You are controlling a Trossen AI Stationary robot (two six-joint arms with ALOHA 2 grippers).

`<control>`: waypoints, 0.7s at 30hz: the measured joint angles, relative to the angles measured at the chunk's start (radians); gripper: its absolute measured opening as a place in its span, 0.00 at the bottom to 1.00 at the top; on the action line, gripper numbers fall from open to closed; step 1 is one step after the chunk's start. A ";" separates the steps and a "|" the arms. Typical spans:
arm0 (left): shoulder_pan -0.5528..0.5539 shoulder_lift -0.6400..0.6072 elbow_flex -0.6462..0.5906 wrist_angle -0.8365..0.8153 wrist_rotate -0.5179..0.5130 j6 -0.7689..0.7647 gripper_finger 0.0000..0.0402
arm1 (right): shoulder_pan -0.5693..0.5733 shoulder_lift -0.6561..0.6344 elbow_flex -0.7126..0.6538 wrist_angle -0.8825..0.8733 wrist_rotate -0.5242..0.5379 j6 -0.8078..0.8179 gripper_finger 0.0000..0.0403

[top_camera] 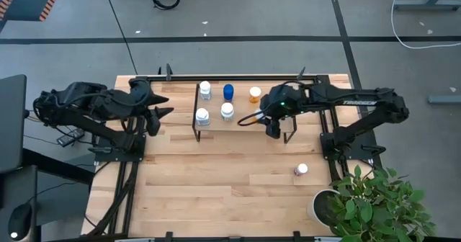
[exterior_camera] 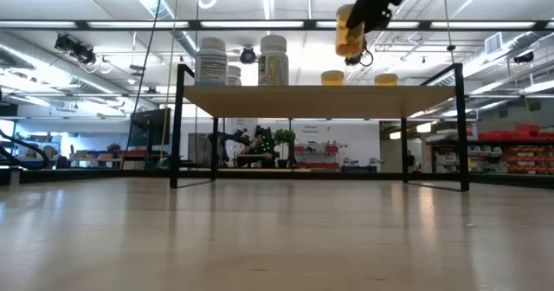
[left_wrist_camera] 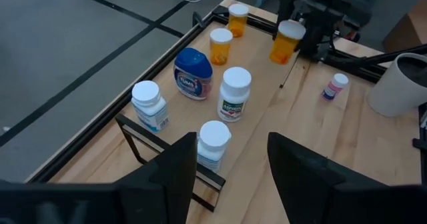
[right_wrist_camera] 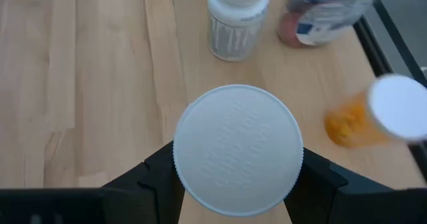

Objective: Pick and place medicine bottles onto shelf by color
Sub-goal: Put the orange pill bottle on the shelf

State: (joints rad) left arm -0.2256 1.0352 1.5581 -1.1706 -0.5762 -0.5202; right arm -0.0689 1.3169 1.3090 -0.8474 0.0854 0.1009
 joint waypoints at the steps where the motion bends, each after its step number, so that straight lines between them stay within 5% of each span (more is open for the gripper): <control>1: 0.000 0.001 0.000 0.000 0.000 0.000 0.47 | 0.000 0.014 0.000 0.017 -0.004 0.000 0.52; 21: -0.001 0.006 0.000 -0.003 0.001 -0.011 0.47 | -0.035 0.060 -0.067 0.079 0.045 0.037 0.52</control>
State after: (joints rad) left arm -0.2268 1.0409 1.5581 -1.1732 -0.5755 -0.5308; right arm -0.1036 1.3766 1.2418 -0.7680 0.1303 0.1380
